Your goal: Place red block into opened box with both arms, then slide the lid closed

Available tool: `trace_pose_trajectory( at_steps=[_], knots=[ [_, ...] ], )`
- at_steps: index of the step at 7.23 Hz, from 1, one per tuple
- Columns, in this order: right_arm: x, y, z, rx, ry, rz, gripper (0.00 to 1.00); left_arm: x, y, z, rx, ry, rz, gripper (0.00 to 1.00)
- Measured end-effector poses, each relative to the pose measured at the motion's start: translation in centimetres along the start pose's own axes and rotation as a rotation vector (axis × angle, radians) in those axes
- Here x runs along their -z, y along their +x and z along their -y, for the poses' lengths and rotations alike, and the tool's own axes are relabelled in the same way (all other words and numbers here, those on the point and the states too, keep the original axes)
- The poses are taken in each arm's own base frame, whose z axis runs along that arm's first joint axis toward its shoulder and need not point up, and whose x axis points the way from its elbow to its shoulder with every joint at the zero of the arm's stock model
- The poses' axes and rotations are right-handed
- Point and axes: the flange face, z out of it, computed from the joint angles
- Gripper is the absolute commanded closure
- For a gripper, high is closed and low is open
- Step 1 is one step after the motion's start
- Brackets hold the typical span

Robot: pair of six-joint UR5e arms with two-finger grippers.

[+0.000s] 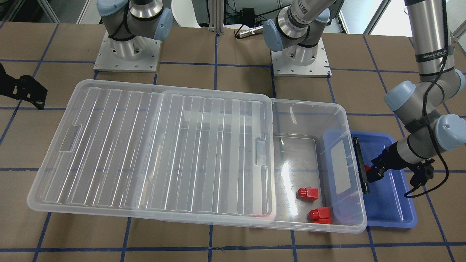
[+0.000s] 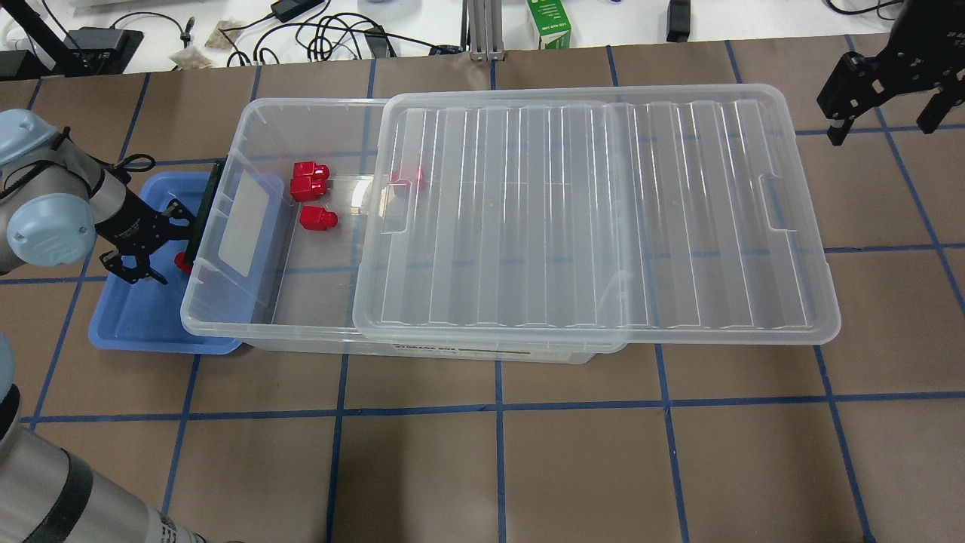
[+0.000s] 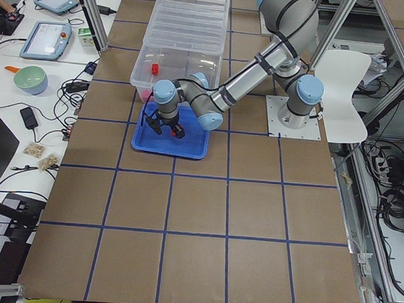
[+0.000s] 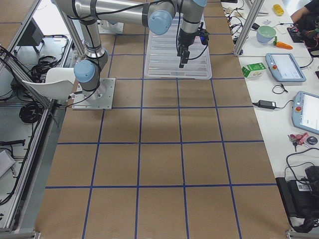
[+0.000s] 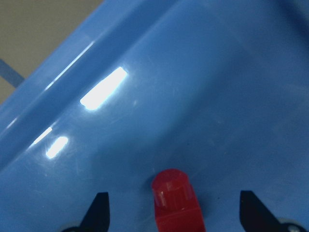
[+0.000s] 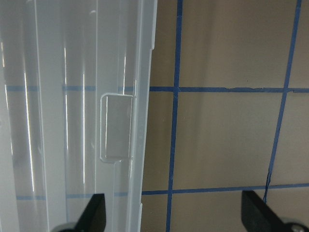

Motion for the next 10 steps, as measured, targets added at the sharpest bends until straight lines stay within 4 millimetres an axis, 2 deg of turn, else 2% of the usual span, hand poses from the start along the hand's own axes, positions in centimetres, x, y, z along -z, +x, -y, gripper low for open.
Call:
trace_pose_trajectory(
  at_steps=[1,2,4,6,7,8,9,10],
  knots=[
    [-0.1,0.0,0.0,0.001,-0.001,0.001,0.0,-0.3,0.0,-0.1,0.001,-0.008,-0.008,0.96],
    [-0.1,0.0,0.0,0.001,-0.002,0.002,0.0,-0.3,0.2,0.0,0.001,-0.011,-0.022,1.0],
    [-0.4,0.0,0.3,0.001,-0.004,0.004,0.0,0.0,0.4,0.1,-0.017,-0.007,-0.037,1.0],
    [-0.6,0.0,0.6,0.0,-0.002,0.006,0.0,1.3,0.4,0.2,-0.06,0.013,-0.044,1.0],
    [-0.7,0.0,0.6,0.001,-0.003,0.006,0.0,3.2,0.4,0.5,-0.077,0.03,-0.048,1.0],
    [-0.7,0.0,0.7,0.001,-0.003,0.006,0.0,6.3,0.5,1.3,-0.099,0.039,-0.056,1.0],
    [-0.7,0.0,0.7,-0.008,-0.002,0.006,0.0,10.3,0.8,2.0,-0.119,0.034,-0.066,1.0],
    [-0.7,0.0,0.7,-0.031,-0.002,0.006,0.0,14.5,1.9,1.4,-0.144,0.026,-0.068,1.0]
  ],
)
